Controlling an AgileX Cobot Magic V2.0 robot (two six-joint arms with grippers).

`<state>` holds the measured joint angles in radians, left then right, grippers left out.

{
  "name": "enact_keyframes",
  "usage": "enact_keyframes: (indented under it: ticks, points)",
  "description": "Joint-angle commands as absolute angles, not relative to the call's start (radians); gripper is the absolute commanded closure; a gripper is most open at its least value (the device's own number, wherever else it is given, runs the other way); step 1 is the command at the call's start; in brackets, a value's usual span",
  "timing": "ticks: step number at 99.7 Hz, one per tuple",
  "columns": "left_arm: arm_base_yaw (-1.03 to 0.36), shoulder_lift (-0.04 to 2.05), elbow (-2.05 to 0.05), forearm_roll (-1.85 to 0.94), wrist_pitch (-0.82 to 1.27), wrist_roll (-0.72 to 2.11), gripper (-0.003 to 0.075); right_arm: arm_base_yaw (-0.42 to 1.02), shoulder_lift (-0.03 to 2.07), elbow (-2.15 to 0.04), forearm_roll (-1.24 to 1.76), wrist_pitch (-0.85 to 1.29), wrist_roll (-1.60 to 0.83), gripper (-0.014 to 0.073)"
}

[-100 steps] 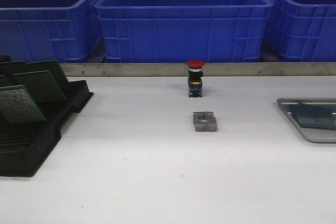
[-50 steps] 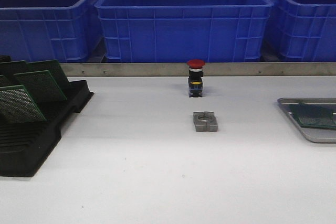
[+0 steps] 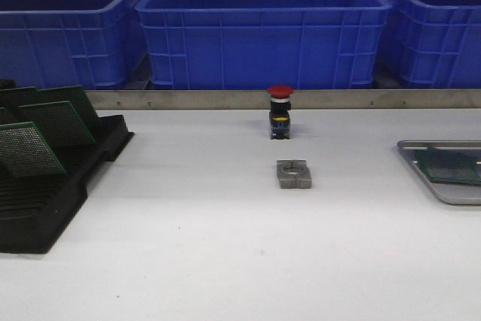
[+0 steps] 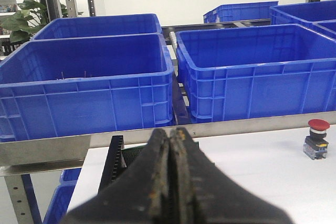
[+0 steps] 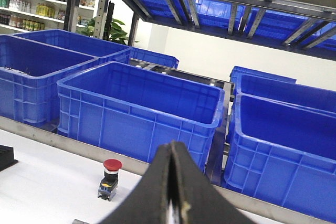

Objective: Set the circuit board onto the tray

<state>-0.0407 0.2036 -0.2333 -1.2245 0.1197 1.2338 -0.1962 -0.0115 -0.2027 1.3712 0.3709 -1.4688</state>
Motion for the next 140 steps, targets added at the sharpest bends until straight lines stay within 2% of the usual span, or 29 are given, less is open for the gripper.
enact_keyframes:
  ticks: [1,39,45,57,69,78,93,97,116,140]
  points:
    - [-0.039,0.213,-0.26,-1.241,0.092,1.223,0.0741,-0.201,-0.019,-0.225,1.406,0.361,-1.476,0.0655]
    - [-0.039,0.212,-0.252,-1.194,0.066,1.161,0.0741,-0.201,-0.019,-0.225,1.406,0.361,-1.476,0.0655]
    - [-0.039,0.212,-0.252,-0.955,0.073,0.955,0.0741,-0.201,-0.019,-0.225,1.406,0.361,-1.476,0.0655]
    - [-0.039,0.21,-0.241,-0.336,0.112,0.279,0.0741,-0.201,-0.019,-0.225,1.406,0.361,-1.476,0.0655]
    - [-0.043,0.202,-0.168,-0.028,-0.006,0.024,0.0741,-0.201,-0.019,-0.225,1.406,0.361,-1.476,0.0655]
    - [-0.043,0.167,-0.081,-0.023,-0.097,0.007,0.0741,-0.201,-0.019,-0.225,1.406,0.361,-1.476,0.0655]
    - [-0.043,0.064,0.052,-0.027,-0.12,-0.036,0.0741,-0.201,-0.019,-0.225,1.406,0.361,-1.476,0.0655]
    - [-0.043,0.023,0.048,-0.027,-0.031,-0.038,0.0741,-0.201,-0.019,-0.225,1.406,0.361,-1.476,0.0655]
    - [-0.034,-0.035,0.05,-0.029,0.06,-0.038,0.0741,-0.201,-0.018,-0.225,1.406,0.365,-1.476,0.0655]
    - [-0.034,-0.035,0.048,-0.019,0.071,-0.038,0.0741,-0.201,-0.018,-0.225,1.406,0.376,-1.476,0.0655]
